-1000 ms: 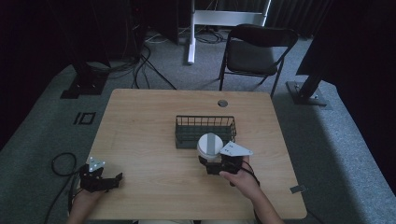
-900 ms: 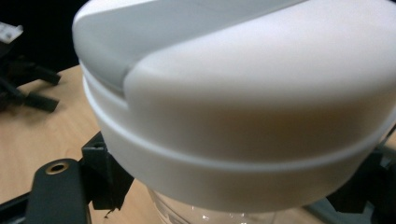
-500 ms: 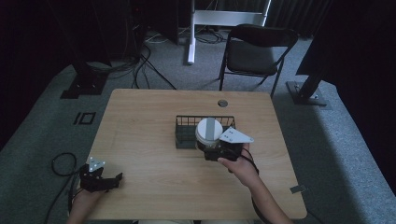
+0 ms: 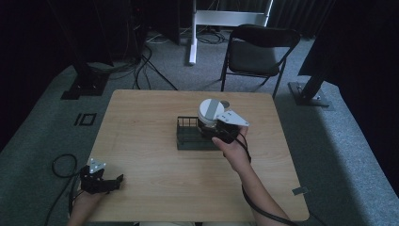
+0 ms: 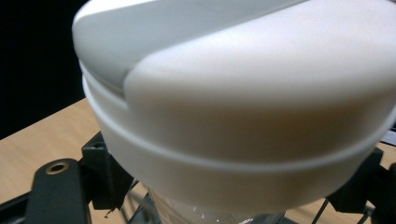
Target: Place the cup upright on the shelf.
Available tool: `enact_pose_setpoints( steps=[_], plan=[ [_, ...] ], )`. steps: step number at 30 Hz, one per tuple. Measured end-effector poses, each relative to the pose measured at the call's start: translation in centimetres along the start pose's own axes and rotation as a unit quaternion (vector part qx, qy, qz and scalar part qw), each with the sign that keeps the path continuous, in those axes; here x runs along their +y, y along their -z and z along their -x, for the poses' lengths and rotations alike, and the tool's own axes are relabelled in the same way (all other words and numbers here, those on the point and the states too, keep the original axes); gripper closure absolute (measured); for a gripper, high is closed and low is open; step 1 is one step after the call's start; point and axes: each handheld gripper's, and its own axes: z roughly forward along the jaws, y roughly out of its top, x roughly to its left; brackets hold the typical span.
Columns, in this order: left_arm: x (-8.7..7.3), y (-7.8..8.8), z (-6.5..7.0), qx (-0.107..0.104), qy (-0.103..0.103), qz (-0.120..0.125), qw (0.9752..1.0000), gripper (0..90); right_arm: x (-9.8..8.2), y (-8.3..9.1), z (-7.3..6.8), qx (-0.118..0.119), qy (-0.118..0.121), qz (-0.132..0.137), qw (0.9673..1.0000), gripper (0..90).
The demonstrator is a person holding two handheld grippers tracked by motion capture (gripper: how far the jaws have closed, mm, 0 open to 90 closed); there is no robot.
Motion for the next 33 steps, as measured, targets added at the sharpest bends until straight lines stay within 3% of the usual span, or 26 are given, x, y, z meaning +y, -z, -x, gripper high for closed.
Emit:
enact_pose_setpoints(
  steps=[9,18,20,33],
  plan=[
    [0.0,0.0,0.0,0.000,0.000,0.000,1.0000,0.6,0.6,-2.1,0.1,-0.032,-0.019,-0.010,0.9993,18.3],
    [0.0,0.0,0.0,0.000,-0.001,-0.001,1.0000,0.6,-0.7,-3.3,0.3,-0.065,-0.046,-0.036,0.9962,18.2],
    [0.0,0.0,0.0,0.000,-0.001,0.000,1.0000,0.6,-1.1,-3.5,0.4,-0.077,-0.041,-0.045,0.9952,18.3],
    [0.0,0.0,0.0,0.000,0.000,0.000,1.0000,0.6,-3.0,-4.8,0.3,-0.094,-0.058,-0.083,0.9903,18.3]
  ],
)
